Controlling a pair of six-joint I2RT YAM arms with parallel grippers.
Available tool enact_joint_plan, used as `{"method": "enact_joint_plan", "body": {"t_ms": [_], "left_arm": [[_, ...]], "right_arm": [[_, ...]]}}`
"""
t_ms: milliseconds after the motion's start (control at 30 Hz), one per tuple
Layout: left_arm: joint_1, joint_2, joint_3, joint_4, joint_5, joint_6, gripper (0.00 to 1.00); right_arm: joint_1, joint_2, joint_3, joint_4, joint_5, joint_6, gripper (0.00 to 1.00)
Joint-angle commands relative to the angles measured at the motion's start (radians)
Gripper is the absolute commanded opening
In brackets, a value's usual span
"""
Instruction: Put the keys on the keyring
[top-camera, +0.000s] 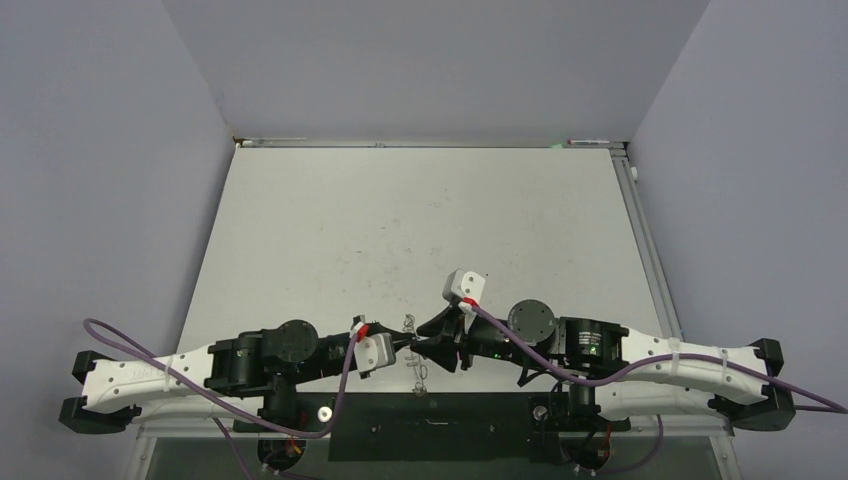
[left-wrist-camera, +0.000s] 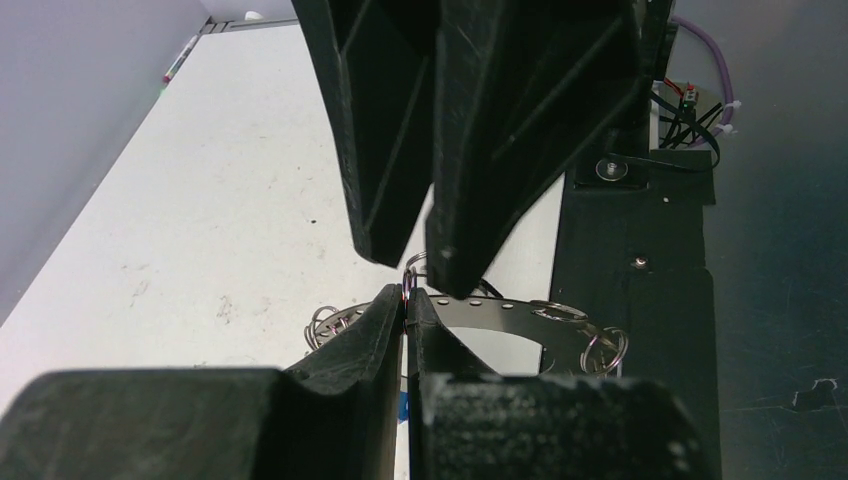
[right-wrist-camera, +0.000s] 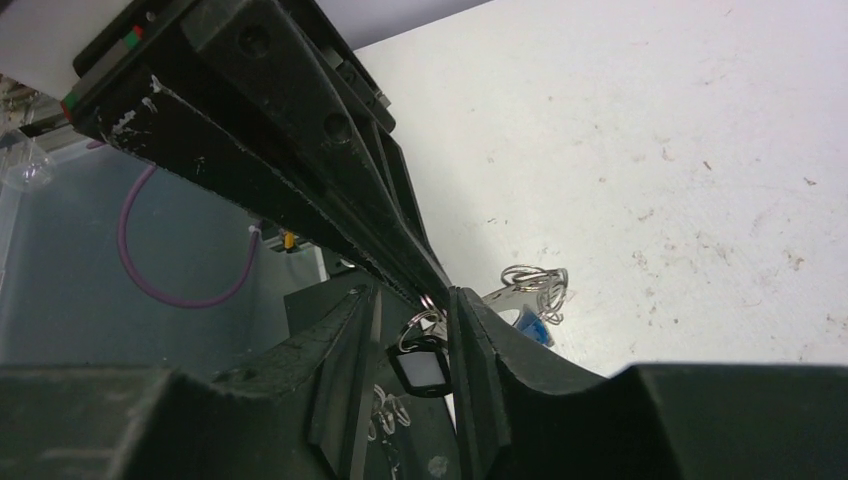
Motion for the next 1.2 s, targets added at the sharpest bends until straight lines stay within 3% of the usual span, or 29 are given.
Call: {"method": "enact_joint_plan", "body": {"t_ms": [0,267,533,1167], "left_arm": [[-0.002,-0.009,0.024,0.066,-0.026,-0.012,0.00],[-0.003,-0.007,0.028,0.060,-0.029,-0.015,0.00],[-0.002,-0.016,0.027,0.060,-0.030,-0.016,0.00],[-0.003,-0.074,-0.010,0.130,0.000,-0.018,0.00]], "right_arm": [[0.043,0.024,0.013,0.018,0.056,0.028,0.33],[0.086,0.040,0.035,-0.034,0.158,0.033,0.28],[0.089,0.027,0.037,-0.072,0.191,0.028,0.06],[0.075,-0.045,-0.049,-0.026,0.261,0.147,0.05]]}}
